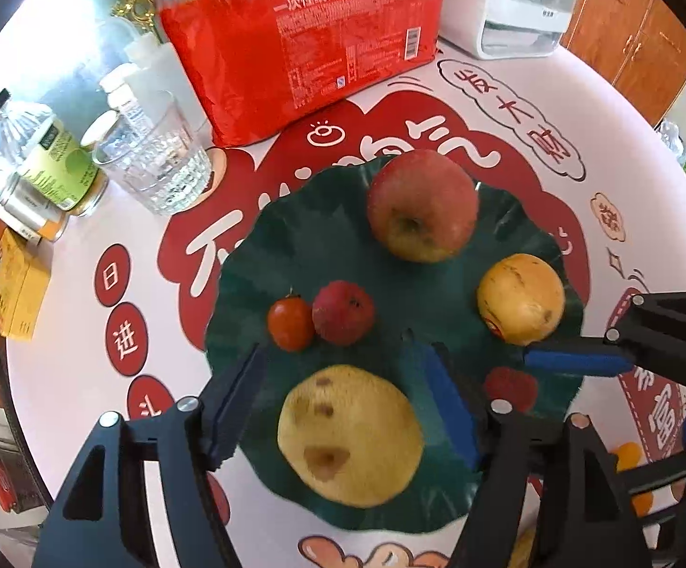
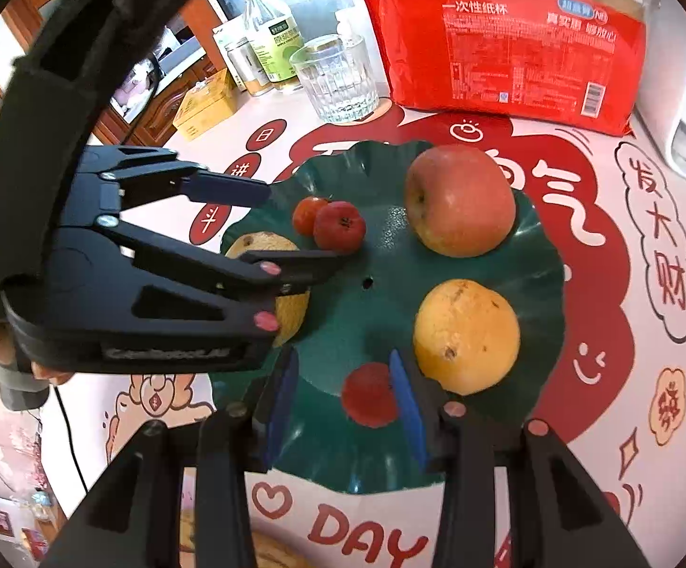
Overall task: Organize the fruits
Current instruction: 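Withdraw both tools from the plate toward the banana and oranges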
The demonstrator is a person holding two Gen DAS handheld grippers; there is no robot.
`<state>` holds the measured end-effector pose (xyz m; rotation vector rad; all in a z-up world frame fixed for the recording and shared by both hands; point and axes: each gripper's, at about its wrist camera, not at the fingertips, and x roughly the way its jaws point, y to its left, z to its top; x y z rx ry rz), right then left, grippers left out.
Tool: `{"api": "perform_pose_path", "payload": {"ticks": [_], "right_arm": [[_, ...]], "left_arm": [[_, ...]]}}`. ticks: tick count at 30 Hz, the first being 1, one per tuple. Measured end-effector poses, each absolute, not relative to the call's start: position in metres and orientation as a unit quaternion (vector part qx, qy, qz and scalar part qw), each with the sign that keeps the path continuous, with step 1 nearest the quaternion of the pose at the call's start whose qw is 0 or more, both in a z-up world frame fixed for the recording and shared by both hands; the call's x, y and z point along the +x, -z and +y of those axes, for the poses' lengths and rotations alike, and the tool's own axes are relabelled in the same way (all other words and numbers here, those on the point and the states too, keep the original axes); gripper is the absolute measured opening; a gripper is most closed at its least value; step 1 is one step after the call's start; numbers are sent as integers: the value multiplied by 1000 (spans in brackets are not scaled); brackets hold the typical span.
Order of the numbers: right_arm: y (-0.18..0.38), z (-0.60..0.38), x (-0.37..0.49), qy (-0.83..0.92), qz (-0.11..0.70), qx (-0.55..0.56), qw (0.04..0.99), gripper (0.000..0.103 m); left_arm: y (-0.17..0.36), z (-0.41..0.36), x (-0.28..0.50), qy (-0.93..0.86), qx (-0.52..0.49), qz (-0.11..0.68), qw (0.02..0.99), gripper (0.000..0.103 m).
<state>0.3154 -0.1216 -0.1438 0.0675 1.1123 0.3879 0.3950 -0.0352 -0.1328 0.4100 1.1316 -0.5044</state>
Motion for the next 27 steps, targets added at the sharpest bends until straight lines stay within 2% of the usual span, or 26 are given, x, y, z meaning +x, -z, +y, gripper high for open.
{"api": "perform_pose_path", "payload": {"ticks": [4, 14, 27], "right_arm": [[137, -122, 307, -180, 521, 28, 834, 41], [105, -127, 279, -168, 503, 26, 848, 41], [48, -133, 210, -170, 465, 9, 869, 41]], "left_arm": [[119, -28, 380, 228, 187, 521, 801, 77], [81, -12, 320, 207, 190, 510, 813, 78], [15, 6, 223, 201, 154, 474, 843, 84]]}}
